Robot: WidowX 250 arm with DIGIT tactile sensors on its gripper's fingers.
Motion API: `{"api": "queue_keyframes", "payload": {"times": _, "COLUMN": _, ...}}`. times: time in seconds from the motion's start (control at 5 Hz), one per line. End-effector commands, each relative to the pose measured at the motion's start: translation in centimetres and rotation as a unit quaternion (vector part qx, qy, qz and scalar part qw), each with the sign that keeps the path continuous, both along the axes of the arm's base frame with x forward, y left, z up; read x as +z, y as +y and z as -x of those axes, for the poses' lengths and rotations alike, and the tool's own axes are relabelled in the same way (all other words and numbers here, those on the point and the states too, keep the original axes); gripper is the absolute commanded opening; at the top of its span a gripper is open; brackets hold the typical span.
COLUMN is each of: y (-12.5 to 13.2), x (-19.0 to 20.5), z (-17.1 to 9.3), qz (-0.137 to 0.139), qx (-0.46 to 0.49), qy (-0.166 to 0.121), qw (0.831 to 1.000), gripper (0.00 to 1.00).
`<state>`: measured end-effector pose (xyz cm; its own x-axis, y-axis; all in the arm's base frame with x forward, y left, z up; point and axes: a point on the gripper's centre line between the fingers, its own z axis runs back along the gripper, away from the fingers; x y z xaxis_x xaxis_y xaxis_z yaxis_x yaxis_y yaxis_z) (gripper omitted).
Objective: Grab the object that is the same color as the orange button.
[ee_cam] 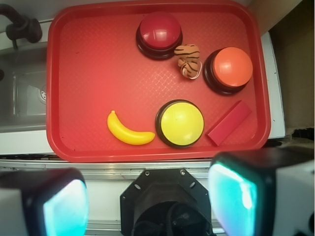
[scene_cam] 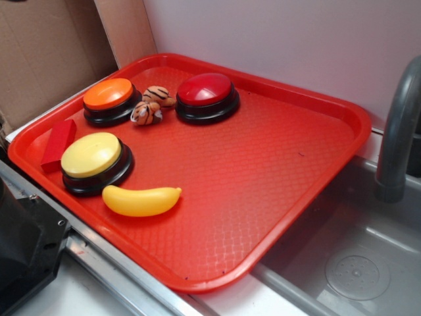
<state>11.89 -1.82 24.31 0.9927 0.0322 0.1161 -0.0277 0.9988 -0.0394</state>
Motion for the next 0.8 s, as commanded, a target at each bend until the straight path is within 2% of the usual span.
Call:
{"api": "queue_keyframes", "payload": {"times": 0.0, "y": 0.0, "x": 0.0, "z": 0.0, "qz": 0.000, "qx": 0.000, "qy": 0.000, "qw": 1.000, "gripper": 1.00}}
{"api": "queue_keyframes", "payload": {"times": 0.2, "y": 1.1, "x": -1.3, "z": -2.4, "qz": -0.026, "qx": -0.021, "qy": -0.035, "qw": 0.999, "gripper": 1.00}}
{"api": "queue_keyframes", "payload": {"times": 0.4, "y": 2.0, "x": -2.6, "z": -4.6, "qz": -0.058, "qx": -0.066, "qy": -0.056, "qw": 0.995, "gripper": 1.00}}
{"api": "queue_keyframes", "payload": {"times": 0.6, "y": 3.2, "x": -3.8, "z": -6.6, "qz": -0.078, "qx": -0.114, "qy": -0.092, "qw": 0.986, "gripper": 1.00}}
